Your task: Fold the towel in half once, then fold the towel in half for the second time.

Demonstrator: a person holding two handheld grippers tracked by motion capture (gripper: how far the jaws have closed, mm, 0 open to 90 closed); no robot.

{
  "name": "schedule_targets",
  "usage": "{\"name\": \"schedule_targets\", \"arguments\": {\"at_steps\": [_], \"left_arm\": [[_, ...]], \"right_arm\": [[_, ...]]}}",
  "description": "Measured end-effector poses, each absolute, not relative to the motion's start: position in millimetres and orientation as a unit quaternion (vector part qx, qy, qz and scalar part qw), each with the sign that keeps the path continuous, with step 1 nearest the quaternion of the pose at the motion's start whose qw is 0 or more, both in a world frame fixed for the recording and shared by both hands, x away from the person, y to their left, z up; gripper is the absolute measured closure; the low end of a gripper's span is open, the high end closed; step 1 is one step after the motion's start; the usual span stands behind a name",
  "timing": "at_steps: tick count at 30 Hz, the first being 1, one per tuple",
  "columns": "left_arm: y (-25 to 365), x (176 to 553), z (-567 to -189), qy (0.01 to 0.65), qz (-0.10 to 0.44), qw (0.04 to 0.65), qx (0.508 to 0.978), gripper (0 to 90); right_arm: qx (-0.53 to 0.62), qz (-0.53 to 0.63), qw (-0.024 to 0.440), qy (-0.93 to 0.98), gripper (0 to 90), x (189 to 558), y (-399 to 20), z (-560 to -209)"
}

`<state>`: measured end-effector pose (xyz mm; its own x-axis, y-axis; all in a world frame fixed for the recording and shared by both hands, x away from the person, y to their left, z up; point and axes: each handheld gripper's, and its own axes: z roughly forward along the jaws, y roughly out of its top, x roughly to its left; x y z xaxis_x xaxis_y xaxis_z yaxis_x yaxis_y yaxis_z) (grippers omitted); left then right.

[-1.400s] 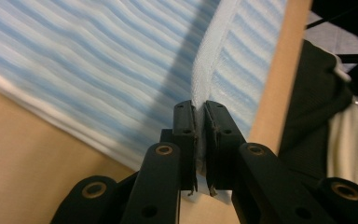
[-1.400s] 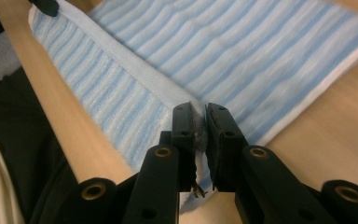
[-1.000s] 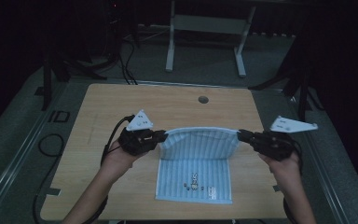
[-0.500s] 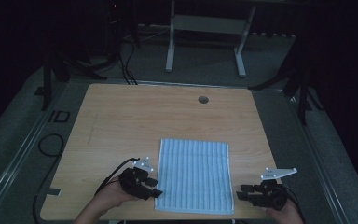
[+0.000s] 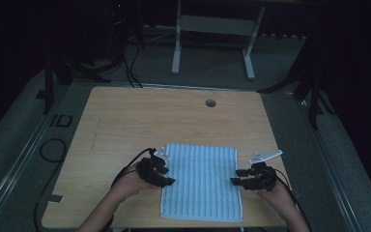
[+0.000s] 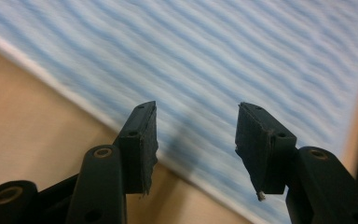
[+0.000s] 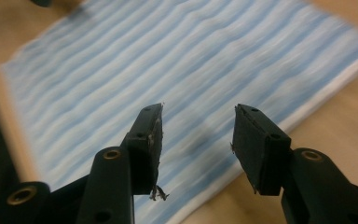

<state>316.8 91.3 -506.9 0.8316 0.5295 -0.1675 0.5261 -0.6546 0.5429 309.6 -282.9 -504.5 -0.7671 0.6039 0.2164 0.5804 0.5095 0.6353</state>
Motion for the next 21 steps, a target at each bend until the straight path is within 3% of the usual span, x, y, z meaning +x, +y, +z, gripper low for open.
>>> {"name": "schedule_targets", "arguments": {"at_steps": [11,21], "left_arm": [[99,368,-500,0.347,0.046,0.295,0.889,42.2],[104,400,-513,0.379,0.048,0.317,0.868,39.8]], "right_arm": [[0.383,0.336,0.077,0.857,49.0,359,-292,-497],[0.421,0.328,0.076,0.843,47.1,390,-297,-502]]}}
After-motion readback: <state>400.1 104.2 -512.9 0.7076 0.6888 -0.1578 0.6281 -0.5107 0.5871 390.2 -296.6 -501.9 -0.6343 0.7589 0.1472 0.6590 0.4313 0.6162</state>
